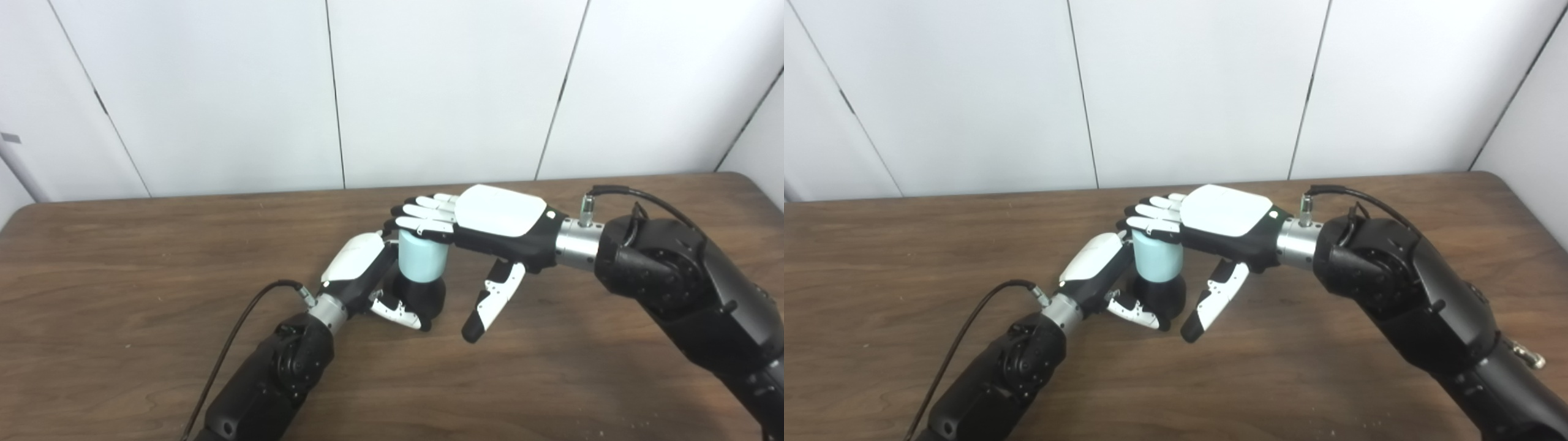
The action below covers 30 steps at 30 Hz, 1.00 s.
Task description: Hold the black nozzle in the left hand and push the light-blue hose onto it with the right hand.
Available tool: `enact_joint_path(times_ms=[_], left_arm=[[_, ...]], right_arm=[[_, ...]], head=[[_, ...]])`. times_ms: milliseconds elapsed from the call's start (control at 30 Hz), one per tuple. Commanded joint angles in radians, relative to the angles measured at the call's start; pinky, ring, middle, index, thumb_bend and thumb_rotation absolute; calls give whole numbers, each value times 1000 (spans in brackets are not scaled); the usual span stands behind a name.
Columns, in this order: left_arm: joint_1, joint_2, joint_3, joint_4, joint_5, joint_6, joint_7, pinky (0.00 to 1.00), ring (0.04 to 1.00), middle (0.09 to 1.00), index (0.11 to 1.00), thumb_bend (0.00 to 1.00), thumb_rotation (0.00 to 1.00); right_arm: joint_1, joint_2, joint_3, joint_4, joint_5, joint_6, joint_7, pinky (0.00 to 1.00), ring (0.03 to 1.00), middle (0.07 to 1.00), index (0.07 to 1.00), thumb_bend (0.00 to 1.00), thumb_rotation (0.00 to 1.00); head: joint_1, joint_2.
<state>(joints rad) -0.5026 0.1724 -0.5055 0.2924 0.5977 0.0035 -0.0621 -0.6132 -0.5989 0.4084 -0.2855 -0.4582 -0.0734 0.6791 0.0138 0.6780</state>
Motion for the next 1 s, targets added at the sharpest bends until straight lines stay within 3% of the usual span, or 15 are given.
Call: enact_joint_path(times_ms=[0, 433, 500, 533, 600, 700, 800, 967], left_arm=[[29, 33, -9, 41, 22, 52, -74, 1000, 652, 484, 488, 525, 0], [26, 34, -11, 43, 23, 41, -70, 1000, 651, 484, 488, 525, 0], [26, 34, -11, 46, 24, 42, -70, 1000, 651, 484, 488, 525, 0], [27, 33, -11, 47, 25, 43, -69, 1000, 651, 484, 488, 525, 0], [28, 33, -12, 49, 25, 44, -69, 1000, 652, 484, 488, 525, 0], [27, 30, -12, 53, 26, 44, -67, 1000, 652, 484, 488, 525, 0], [27, 27, -14, 52, 31, 48, -67, 1000, 652, 484, 488, 525, 0], [29, 25, -16, 50, 33, 46, -63, 1000, 652, 484, 488, 525, 0]], right_arm=[[32, -28, 36, -2, 1, 22, 92, 1000, 1000, 1000, 977, 891, 948], [20, 5, 27, 33, 28, 17, 47, 1000, 1000, 1000, 986, 867, 912], [5, 25, -13, 30, 71, 30, 18, 1000, 1000, 1000, 997, 841, 818], [10, 49, -43, 21, 80, 42, -21, 1000, 1000, 1000, 999, 810, 727], [31, 99, -95, 5, 69, 58, -97, 938, 978, 1000, 1000, 744, 440], [56, 174, -159, -1, 7, 78, -209, 839, 960, 1000, 1000, 735, 223], [58, 228, -206, 5, -47, 99, -283, 779, 953, 1000, 1000, 736, 168], [49, 270, -254, 14, -81, 169, -321, 756, 955, 1000, 1000, 772, 183]], head=[[1, 0], [5, -2], [4, -4], [4, -4], [4, -4], [2, -8], [4, -9], [3, -11]])
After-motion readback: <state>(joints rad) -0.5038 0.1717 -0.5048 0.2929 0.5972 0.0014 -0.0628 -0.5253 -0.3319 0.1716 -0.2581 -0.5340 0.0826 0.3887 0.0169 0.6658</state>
